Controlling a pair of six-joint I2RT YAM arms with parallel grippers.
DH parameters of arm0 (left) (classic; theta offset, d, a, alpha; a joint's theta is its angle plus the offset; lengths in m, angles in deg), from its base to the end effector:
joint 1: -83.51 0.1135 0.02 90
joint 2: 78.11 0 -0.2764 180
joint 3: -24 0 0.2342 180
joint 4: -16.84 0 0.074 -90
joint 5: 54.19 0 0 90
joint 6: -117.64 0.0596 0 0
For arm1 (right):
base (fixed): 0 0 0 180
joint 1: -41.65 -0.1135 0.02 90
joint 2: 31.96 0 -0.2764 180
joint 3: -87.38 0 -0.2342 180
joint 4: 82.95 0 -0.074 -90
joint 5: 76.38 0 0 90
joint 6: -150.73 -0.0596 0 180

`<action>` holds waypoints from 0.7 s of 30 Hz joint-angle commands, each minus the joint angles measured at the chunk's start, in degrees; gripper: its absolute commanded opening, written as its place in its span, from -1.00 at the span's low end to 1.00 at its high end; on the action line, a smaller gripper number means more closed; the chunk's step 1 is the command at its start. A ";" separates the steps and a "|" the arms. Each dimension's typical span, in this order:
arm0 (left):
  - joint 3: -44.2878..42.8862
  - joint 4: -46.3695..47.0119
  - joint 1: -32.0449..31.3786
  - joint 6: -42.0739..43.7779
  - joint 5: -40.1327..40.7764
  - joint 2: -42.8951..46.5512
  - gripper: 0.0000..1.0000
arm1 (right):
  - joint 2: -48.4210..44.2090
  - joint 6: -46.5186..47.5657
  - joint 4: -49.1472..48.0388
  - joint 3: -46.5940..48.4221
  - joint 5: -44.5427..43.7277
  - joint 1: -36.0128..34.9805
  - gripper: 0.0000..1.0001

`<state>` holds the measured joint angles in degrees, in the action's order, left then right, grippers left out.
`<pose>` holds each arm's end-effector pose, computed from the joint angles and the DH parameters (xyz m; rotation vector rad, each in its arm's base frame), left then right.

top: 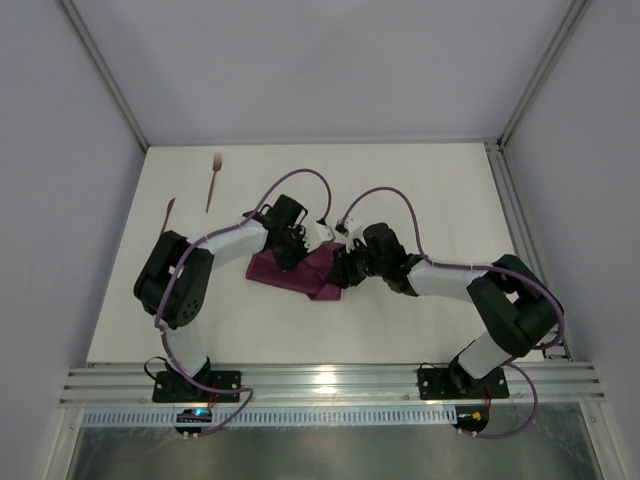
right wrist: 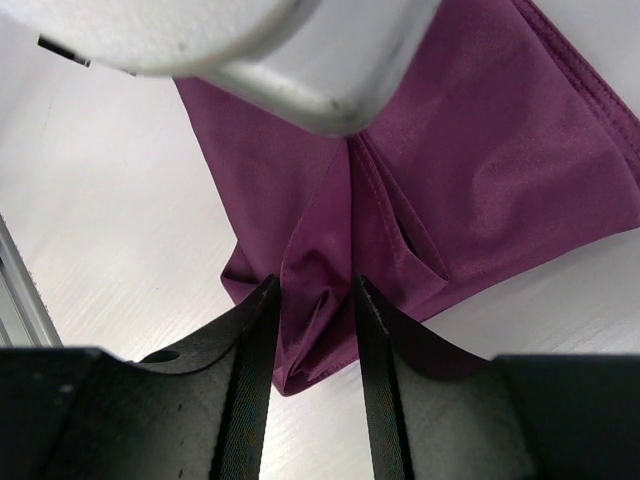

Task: Fold the napkin into a case and place the utensils inside
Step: Fold the lower triangle-folded napkin at the center of the board.

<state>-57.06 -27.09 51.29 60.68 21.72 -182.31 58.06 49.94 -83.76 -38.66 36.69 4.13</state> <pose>0.2922 -0.2013 0.1680 1.5250 2.2553 -0.3324 0.2353 0.2101 0.1777 -0.7569 2.1497 0.9023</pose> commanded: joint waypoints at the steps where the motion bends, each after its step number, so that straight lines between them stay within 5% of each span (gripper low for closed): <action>1: -1.72 -0.36 -0.29 -0.78 -1.21 -0.12 -0.74 | -1.86 0.33 -3.24 -0.53 -0.13 -0.80 -0.18; 6: -1.72 -0.28 -0.29 -0.87 -1.47 -0.21 -0.74 | -1.43 0.94 -1.31 -0.09 -2.32 -0.80 -0.19; 12: -1.55 -0.54 -0.29 -0.69 -2.00 0.14 -0.74 | 1.03 -2.39 -2.27 0.17 -5.84 -0.71 -0.51; 17: -0.93 -0.71 -0.47 -0.08 -3.05 0.58 -0.72 | 3.14 -5.11 -1.74 1.75 -6.20 -0.10 -0.58; 21: -0.32 -0.10 -0.47 -1.66 -3.76 2.59 -0.41 | 5.34 -7.67 -1.22 2.02 -6.55 1.04 -0.71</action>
<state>-57.06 -27.29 51.22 60.64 20.13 -182.29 62.32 45.18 -83.92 -38.21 31.66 4.33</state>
